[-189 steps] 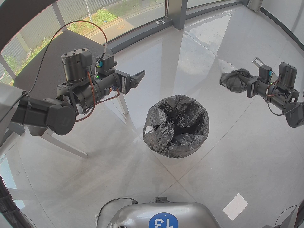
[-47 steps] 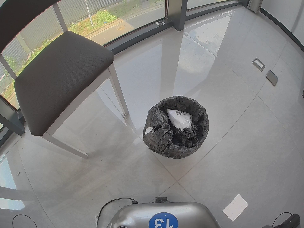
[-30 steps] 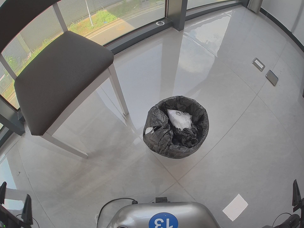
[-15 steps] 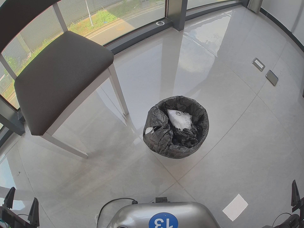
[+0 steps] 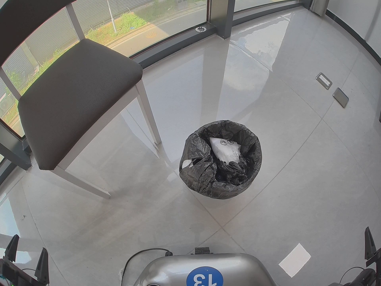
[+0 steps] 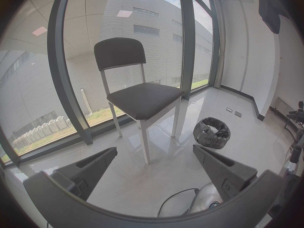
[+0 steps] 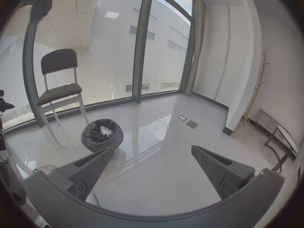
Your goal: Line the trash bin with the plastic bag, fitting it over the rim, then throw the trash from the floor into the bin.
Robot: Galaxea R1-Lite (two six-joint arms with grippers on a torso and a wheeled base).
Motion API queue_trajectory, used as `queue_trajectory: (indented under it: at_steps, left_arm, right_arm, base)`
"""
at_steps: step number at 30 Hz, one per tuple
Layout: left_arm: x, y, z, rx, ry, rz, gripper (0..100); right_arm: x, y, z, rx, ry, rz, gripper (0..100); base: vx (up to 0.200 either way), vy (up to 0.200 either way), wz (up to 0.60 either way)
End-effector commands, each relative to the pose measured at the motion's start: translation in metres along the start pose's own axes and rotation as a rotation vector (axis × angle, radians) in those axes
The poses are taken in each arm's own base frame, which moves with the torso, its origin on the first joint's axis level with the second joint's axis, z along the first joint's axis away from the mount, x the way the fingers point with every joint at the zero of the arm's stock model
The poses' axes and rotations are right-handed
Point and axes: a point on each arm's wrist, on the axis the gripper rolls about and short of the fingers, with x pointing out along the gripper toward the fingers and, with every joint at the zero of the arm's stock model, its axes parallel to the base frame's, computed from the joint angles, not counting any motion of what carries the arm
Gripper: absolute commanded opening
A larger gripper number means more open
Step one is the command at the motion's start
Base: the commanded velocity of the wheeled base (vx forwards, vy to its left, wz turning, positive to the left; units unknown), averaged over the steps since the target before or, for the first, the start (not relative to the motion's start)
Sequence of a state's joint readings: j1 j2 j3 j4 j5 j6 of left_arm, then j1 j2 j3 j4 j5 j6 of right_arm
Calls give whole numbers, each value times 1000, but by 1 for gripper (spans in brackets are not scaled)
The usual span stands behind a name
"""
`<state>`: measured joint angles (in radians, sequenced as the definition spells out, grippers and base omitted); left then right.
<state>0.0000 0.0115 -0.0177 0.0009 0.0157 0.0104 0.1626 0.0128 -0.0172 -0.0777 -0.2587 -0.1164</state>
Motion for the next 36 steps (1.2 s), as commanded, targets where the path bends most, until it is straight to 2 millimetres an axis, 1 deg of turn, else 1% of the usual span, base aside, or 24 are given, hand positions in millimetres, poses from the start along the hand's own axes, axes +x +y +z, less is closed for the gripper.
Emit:
queue_trajectory:
  at_steps: [1,5,6,10,12,13,16,20,22,28,32,35,36]
  left_arm:
    - [0,0,-5,0,5,0,100]
    - [0,0,-5,0,5,0,100]
    - [0,0,-5,0,5,0,100]
    - [0,0,-5,0,5,0,100]
    - [1,0,-5,0,7,0,100]
    - [1,0,-5,-1,7,0,100]
    - [1,0,-5,-1,7,1,100]
    - [1,0,-5,-1,7,1,100]
    - [1,0,-5,-1,7,1,100]
    - [1,0,-5,-1,7,0,100]
    - [1,0,-5,0,7,3,100]
    - [1,0,-5,0,7,3,100]
    - [0,0,-5,0,5,3,100]
  right_arm:
    - [1,1,-5,4,32,-86,100]
    - [-1,4,-5,8,40,-249,100]
    - [-1,5,-5,3,42,-255,100]
    - [-1,9,-5,40,28,-50,100]
    - [-1,10,-5,60,32,-21,100]
    - [-1,12,-12,84,106,55,100]
    - [-1,12,-12,84,89,82,100]
    - [0,8,-12,96,74,268,100]
    - [0,8,-12,100,85,283,100]
    - [0,7,-12,102,79,284,100]
    - [0,6,-12,129,82,217,100]
    - [-1,7,-12,116,75,185,100]
    - [-2,9,-12,94,75,90,100]
  base:
    - [0,0,0]
    - [0,0,0]
    - [0,0,0]
    - [0,0,0]
    - [0,0,0]
    - [0,0,0]
    - [0,0,0]
    - [0,0,0]
    - [0,0,0]
    - [0,0,0]
    - [0,0,0]
    - [0,0,0]
    - [0,0,0]
